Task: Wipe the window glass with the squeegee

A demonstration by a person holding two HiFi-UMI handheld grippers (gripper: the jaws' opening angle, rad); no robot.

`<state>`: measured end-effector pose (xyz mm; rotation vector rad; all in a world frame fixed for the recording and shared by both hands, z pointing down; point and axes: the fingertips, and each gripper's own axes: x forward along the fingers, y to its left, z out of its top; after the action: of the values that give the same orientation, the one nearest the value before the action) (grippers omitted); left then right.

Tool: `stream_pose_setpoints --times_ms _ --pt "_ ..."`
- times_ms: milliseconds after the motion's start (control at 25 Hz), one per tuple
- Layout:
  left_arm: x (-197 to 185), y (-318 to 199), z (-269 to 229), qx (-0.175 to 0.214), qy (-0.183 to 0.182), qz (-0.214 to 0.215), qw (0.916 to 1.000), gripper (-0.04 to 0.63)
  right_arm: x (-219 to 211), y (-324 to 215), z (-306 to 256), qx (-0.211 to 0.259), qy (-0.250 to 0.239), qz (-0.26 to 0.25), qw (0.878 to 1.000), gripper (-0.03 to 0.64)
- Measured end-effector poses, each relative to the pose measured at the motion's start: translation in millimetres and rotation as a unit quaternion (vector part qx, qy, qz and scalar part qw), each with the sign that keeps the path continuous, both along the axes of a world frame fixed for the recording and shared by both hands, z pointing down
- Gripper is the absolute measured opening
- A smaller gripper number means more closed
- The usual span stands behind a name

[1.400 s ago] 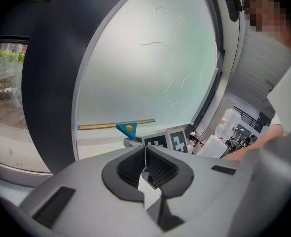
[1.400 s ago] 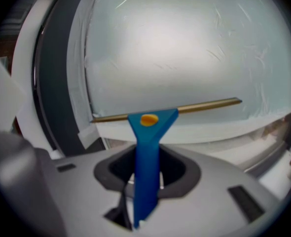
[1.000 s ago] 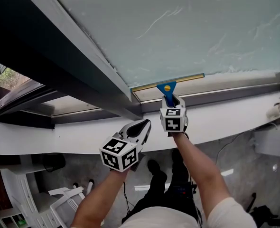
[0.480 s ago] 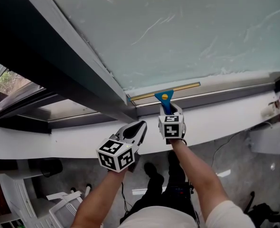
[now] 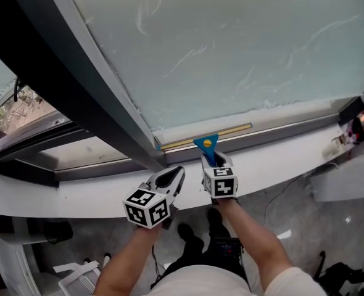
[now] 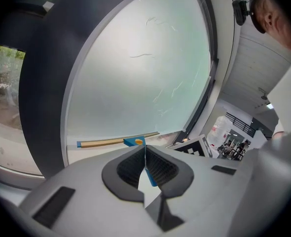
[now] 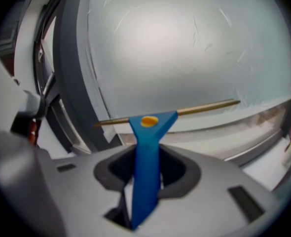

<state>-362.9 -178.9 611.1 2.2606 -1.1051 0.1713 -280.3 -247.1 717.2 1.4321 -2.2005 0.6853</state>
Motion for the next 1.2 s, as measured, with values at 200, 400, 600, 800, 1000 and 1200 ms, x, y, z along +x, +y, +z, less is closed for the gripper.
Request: stream_pose_setpoints --times_ms 200,400,600,800,1000,1200 --pt "14 9 -33 0.024 0.02 0.014 0.9994 0.029 22 22 -63 0.036 0.003 0.011 0.999 0.14" --pt "36 20 -68 0.056 0.036 0.043 0.9969 0.029 34 42 -124 0.071 -0.017 0.006 0.997 0.14" --pt "55 31 -93 0.079 0.048 0.068 0.9935 0.029 49 65 -176 0.125 -0.027 -0.013 0.992 0.14" --pt "74 38 -107 0.092 0.051 0.081 0.9912 0.029 75 77 -208 0.161 -0.017 -0.009 0.987 0.14" --pt "99 36 -126 0.112 0.045 0.079 0.9895 0.029 106 76 -237 0.176 -0.038 -0.002 0.984 0.141" --pt "138 24 -143 0.128 0.046 0.054 0.9892 0.028 141 66 -272 0.2 -0.065 -0.022 0.977 0.141"
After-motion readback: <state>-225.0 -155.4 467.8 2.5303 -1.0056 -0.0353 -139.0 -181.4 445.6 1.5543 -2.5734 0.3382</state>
